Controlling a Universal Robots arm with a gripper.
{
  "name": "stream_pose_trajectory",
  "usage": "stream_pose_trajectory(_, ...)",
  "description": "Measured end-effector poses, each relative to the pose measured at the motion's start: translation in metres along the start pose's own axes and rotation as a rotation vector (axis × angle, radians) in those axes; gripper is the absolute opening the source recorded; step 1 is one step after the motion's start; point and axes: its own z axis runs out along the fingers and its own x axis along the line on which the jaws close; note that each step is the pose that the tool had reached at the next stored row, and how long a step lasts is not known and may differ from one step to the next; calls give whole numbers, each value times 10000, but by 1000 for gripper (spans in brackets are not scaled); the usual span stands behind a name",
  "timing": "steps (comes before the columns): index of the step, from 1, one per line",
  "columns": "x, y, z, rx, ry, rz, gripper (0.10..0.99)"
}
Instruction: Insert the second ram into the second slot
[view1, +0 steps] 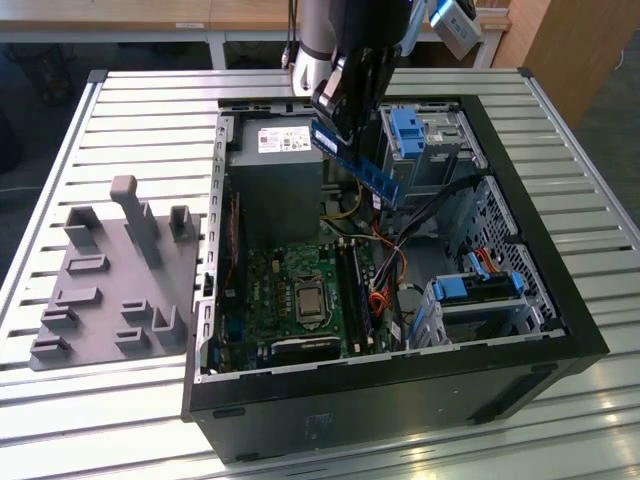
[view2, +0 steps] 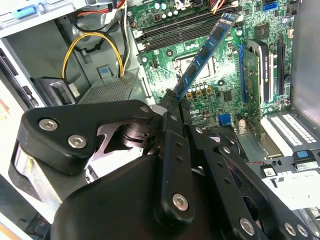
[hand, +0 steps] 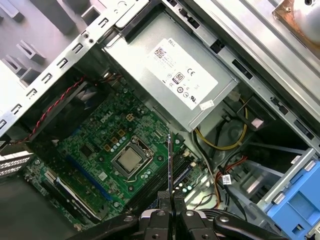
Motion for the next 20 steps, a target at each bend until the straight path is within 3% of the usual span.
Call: stream_pose_trajectory(20, 1, -1, 3, 9, -24, 653, 137)
